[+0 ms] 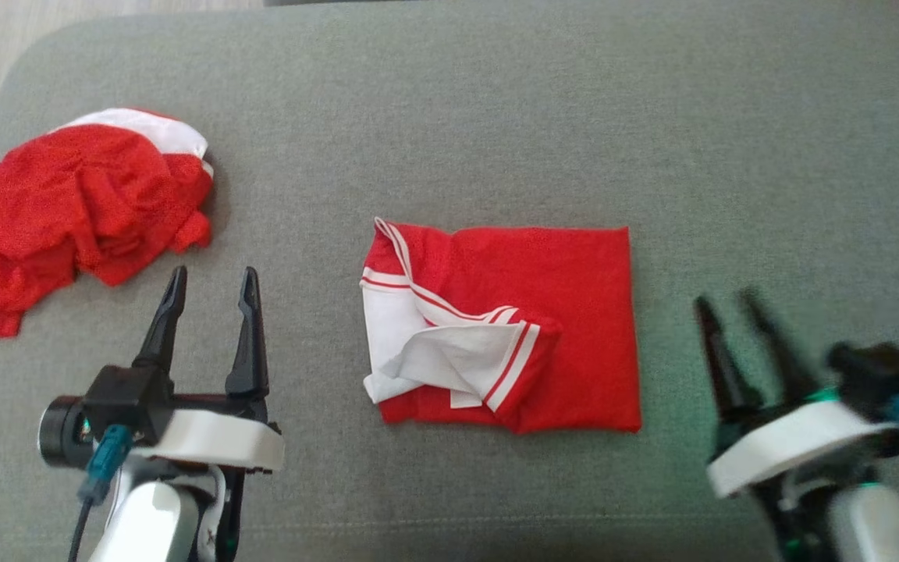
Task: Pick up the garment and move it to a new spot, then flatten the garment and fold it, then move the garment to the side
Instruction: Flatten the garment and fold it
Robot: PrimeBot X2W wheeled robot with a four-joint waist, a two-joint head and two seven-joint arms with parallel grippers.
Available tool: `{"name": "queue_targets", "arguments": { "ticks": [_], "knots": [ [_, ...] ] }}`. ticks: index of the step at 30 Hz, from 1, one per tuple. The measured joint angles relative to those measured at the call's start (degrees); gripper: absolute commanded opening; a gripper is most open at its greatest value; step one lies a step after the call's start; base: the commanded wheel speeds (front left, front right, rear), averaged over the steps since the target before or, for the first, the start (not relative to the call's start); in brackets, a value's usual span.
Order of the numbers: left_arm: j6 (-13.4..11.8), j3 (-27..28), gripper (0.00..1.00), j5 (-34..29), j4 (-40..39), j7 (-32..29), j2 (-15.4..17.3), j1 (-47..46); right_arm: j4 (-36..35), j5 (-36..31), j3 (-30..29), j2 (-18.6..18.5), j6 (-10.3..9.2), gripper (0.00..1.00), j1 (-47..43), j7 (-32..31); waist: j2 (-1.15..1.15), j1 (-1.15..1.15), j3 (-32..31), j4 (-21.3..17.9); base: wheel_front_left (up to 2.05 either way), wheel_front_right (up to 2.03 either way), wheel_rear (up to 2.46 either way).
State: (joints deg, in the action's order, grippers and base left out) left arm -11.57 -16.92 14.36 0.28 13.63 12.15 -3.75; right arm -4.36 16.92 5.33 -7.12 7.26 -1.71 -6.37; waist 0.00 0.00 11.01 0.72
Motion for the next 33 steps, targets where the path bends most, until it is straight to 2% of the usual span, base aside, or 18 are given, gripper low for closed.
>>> {"name": "queue_targets", "arguments": {
  "ticks": [2, 3, 10, 11, 22, 26, 30, 31, 32, 33],
  "knots": [
    [0.0, -0.3, 1.00, 0.0, 0.1, 0.0, 0.0, -0.2, 3.9, 0.9, 3.4, 0.1, 0.00, 0.00, 0.7, -0.2, 0.00, 0.01, 0.4, 0.4, 0.00, 0.00, 0.00],
    [0.1, -0.7, 1.00, 0.0, 0.0, 0.0, 0.0, -0.5, 7.5, 2.3, 6.9, 0.6, 0.00, 0.00, 2.5, -0.1, 0.00, 0.00, 0.9, 0.9, 0.00, 0.00, 0.00],
    [0.1, -1.0, 1.00, 0.0, 0.5, 0.0, -0.2, -2.2, 18.9, 6.8, 18.1, 2.6, 0.00, 0.00, 11.7, 3.9, 0.00, 0.01, 2.4, 3.0, 0.00, 0.00, 0.00],
    [0.1, -1.0, 1.00, 0.0, 0.5, 0.0, -0.2, -2.2, 18.9, 6.8, 18.1, 2.6, 0.00, 0.00, 11.7, 3.9, 0.00, 0.01, 2.4, 3.0, 0.00, 0.00, 0.00],
    [0.0, -1.2, 1.00, 0.0, 1.4, 0.1, -0.4, -2.5, 25.9, 13.7, 33.9, 2.9, 0.00, 0.00, 16.6, 4.8, 0.00, 0.01, 3.0, 5.3, 0.00, 0.00, 0.00],
    [-0.1, -1.2, 1.00, 0.0, 1.6, 0.2, -0.5, -2.5, 26.3, 14.3, 34.5, 2.9, 0.00, 0.00, 17.3, 8.0, 0.00, 0.01, 2.8, 5.2, 0.00, 0.00, 0.00],
    [-0.2, -0.9, 1.00, 0.0, 1.7, 0.5, -0.4, -2.4, 22.9, 13.1, 28.0, 2.4, 0.00, 0.00, 18.4, 13.1, 0.00, 0.00, 1.7, 4.7, 0.00, 0.00, 0.00],
    [-0.4, -0.9, 1.00, 0.0, 1.7, 0.6, -0.4, -2.4, 21.8, 12.2, 25.4, 2.1, 0.00, 0.67, 18.4, 13.8, 0.00, 0.00, 1.3, 4.5, 0.00, 0.00, 0.00],
    [-0.4, -0.7, 1.00, 0.0, 1.7, 0.6, -0.4, -2.4, 20.8, 11.1, 22.7, 1.6, 0.00, 1.00, 18.3, 14.3, 0.00, 0.00, 1.0, 4.3, 0.00, 0.00, 0.00],
    [-0.5, -0.6, 1.00, 0.0, 1.7, 0.6, -0.3, -2.3, 19.6, 9.8, 19.7, 1.0, 0.00, 1.00, 18.0, 14.6, 0.00, 0.00, 0.6, 4.0, 0.00, 0.00, 0.00]
  ]
}}
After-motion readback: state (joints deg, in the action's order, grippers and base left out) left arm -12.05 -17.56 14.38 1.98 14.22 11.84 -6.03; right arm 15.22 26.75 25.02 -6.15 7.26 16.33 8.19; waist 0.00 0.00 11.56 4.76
